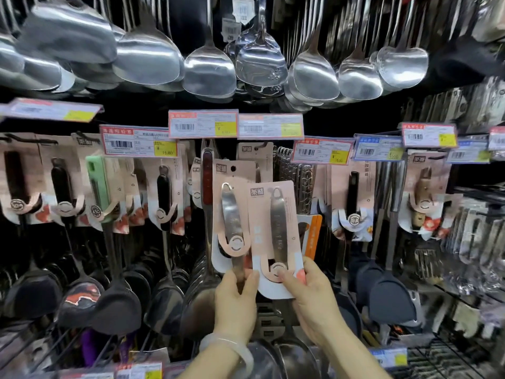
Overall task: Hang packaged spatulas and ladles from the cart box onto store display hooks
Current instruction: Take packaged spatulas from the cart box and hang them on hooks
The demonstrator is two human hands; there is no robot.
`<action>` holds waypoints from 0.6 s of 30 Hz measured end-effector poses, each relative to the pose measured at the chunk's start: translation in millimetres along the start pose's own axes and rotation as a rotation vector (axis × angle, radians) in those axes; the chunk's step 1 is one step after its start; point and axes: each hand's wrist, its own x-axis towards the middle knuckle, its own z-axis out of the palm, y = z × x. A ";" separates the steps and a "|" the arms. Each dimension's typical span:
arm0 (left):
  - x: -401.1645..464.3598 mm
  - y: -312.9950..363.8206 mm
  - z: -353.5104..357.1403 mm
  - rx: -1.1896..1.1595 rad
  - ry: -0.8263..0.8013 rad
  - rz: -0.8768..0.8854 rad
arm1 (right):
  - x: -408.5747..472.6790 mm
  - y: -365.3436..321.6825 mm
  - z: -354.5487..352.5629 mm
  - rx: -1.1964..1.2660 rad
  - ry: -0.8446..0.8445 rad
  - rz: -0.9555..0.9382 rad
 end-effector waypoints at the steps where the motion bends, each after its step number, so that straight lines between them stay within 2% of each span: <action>1: 1.5 3.3 -0.4 -0.013 0.007 0.004 | 2.7 -1.8 2.3 -0.002 -0.001 -0.016; 8: 16.7 17.1 1.3 -0.187 0.067 -0.016 | 29.7 -26.0 21.2 0.030 -0.080 -0.116; 18: 19.3 15.5 13.8 -0.284 0.078 -0.094 | 65.5 -46.1 29.0 0.062 -0.091 -0.087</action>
